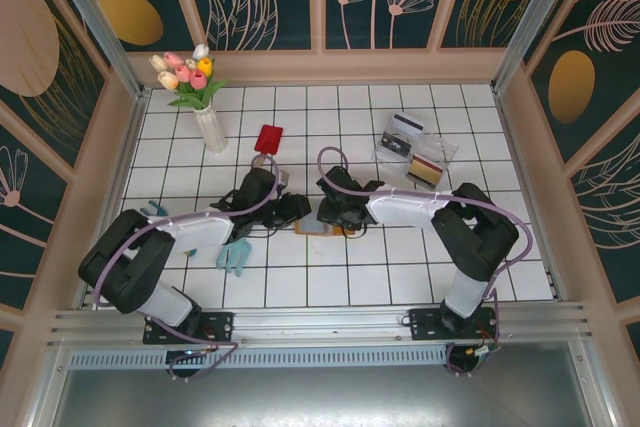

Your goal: Take the credit cards out of the card holder

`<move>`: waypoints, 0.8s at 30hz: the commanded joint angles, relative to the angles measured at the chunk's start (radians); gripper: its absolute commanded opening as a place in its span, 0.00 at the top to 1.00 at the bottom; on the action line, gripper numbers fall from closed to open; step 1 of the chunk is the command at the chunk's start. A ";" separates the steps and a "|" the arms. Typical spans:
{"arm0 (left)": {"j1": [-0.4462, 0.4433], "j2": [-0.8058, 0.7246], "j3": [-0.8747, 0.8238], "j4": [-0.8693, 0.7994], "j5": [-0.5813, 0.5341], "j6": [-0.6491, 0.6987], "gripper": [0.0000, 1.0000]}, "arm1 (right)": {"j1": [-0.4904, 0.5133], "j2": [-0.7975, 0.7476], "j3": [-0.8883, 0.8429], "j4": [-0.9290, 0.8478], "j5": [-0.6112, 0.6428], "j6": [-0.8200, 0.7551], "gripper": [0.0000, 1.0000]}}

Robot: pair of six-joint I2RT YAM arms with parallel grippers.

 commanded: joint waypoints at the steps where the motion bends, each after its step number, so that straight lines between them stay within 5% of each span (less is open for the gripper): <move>1: -0.009 0.033 0.029 -0.026 -0.027 0.006 0.71 | -0.001 -0.044 -0.024 -0.015 -0.019 -0.004 0.53; 5: -0.008 0.038 0.031 -0.100 -0.141 0.022 0.72 | -0.014 -0.077 -0.045 0.006 -0.041 -0.006 0.54; 24: -0.009 0.138 0.061 -0.060 -0.064 0.007 0.72 | -0.061 -0.059 -0.086 0.071 -0.157 -0.029 0.55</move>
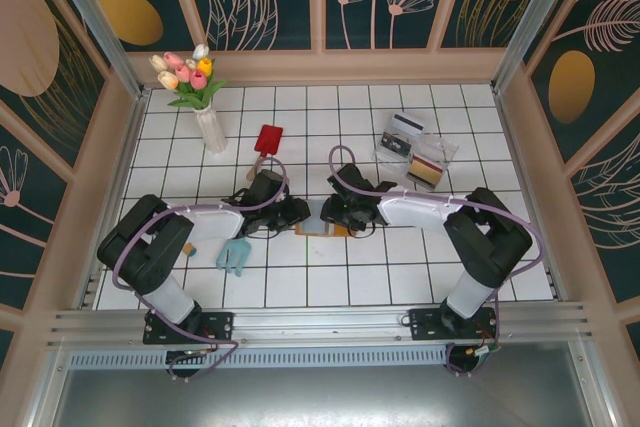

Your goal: Take the credit cards out of the card holder

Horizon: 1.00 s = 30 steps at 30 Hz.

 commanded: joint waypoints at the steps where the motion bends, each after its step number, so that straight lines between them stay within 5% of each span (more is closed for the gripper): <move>1: -0.002 0.021 0.017 0.003 0.029 0.008 0.72 | -0.009 0.016 -0.022 0.022 -0.034 -0.010 0.56; 10: -0.002 0.010 0.027 -0.012 0.040 0.031 0.80 | -0.010 0.060 -0.033 0.038 -0.044 -0.014 0.66; 30: -0.001 0.022 0.026 0.062 0.123 0.012 0.80 | -0.022 0.007 -0.073 0.125 -0.107 -0.024 0.66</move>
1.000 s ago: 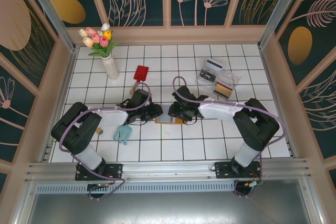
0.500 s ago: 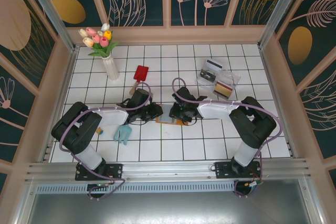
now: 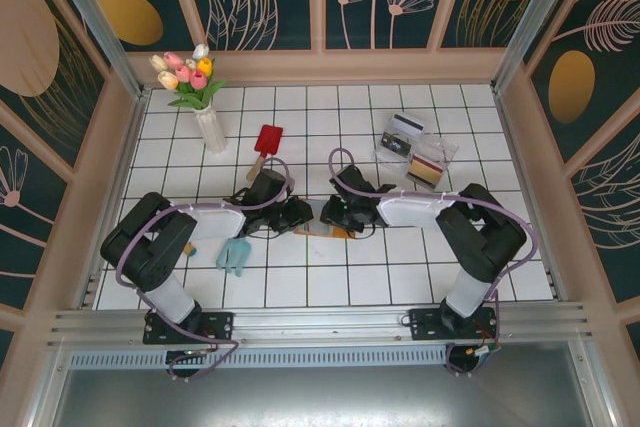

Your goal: Take the credit cards out of the card holder

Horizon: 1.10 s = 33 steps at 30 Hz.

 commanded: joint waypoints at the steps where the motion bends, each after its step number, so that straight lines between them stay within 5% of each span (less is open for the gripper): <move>1: -0.001 0.000 0.021 0.034 0.029 0.002 0.79 | -0.009 -0.044 -0.035 0.020 -0.028 -0.018 0.66; 18: -0.002 0.012 0.024 0.152 0.137 -0.006 0.72 | -0.063 -0.171 -0.122 0.128 -0.104 0.028 0.68; 33: -0.094 0.131 0.153 0.189 0.137 -0.009 0.63 | -0.158 -0.500 -0.225 0.049 0.074 0.033 0.59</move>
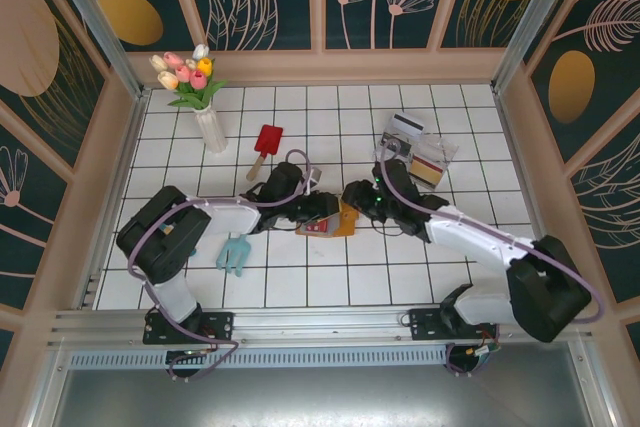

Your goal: Take the credit cards out of the card holder

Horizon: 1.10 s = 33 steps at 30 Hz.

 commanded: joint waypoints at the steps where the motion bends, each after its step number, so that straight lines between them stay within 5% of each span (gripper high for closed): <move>1: -0.016 0.045 0.046 0.020 0.012 -0.003 0.63 | -0.038 -0.069 -0.032 -0.054 0.056 0.000 0.58; 20: -0.023 0.016 0.107 -0.137 -0.089 0.064 0.56 | -0.063 -0.140 -0.027 -0.112 0.010 0.000 0.52; 33: 0.087 -0.223 0.004 -0.281 -0.248 0.084 0.62 | 0.054 0.021 0.113 -0.093 0.001 0.010 0.65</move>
